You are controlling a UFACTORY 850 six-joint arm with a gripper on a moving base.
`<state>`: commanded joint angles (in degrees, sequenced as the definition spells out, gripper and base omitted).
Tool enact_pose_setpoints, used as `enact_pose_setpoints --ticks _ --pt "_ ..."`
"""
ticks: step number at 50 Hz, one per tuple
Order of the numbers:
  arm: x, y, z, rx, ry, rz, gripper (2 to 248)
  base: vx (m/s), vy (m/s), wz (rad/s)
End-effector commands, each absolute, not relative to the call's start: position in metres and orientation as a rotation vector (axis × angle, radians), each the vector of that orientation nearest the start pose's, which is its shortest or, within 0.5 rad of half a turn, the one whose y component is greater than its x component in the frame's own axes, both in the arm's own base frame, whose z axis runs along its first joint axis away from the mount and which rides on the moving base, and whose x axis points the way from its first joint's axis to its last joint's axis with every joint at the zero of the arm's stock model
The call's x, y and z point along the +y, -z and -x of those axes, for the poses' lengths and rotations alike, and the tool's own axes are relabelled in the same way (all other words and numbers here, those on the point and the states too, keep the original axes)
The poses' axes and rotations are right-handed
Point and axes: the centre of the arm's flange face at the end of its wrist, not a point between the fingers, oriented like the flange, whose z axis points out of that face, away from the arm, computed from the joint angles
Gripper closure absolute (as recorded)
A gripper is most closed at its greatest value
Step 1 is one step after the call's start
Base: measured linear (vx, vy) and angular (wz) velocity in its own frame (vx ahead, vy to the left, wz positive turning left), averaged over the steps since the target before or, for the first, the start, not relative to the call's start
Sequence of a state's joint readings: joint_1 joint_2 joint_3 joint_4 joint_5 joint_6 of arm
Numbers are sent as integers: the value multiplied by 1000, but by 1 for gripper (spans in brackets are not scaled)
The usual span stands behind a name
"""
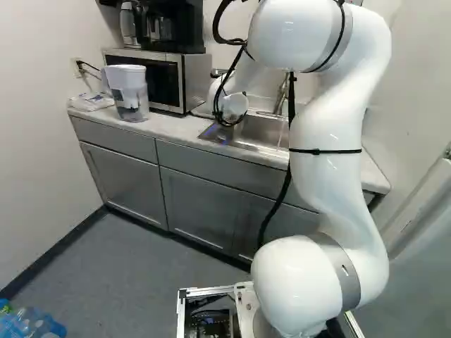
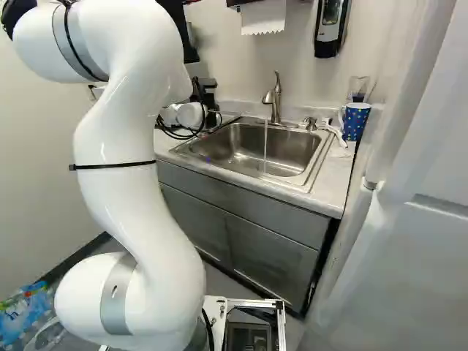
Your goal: Rinse the cup and place it in the tray
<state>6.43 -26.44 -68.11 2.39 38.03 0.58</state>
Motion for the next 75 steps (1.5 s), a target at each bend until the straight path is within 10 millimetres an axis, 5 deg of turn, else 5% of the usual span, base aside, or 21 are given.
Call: enact_pose_setpoints --ticks 25,26,30,31,35,36,41,42,75 --pt "71 -478 -653 -57 1952 2359 127 0 0 0" --pt "71 -478 -653 -57 1952 2359 109 0 0 0" --pt "71 -478 -653 -57 1952 2359 109 0 0 0" --pt "71 -478 -653 -57 1952 2359 75 0 0 0" --pt "71 -478 -653 -57 1952 2359 75 0 0 0" --pt "71 -478 -653 -57 1952 2359 40 0 0 0" --pt "71 -478 -653 -57 1952 2359 40 0 0 0" --pt "71 -478 -653 -57 1952 2359 5 0 0 0" --pt "71 -503 -652 -55 1998 2316 3 0 0 0"
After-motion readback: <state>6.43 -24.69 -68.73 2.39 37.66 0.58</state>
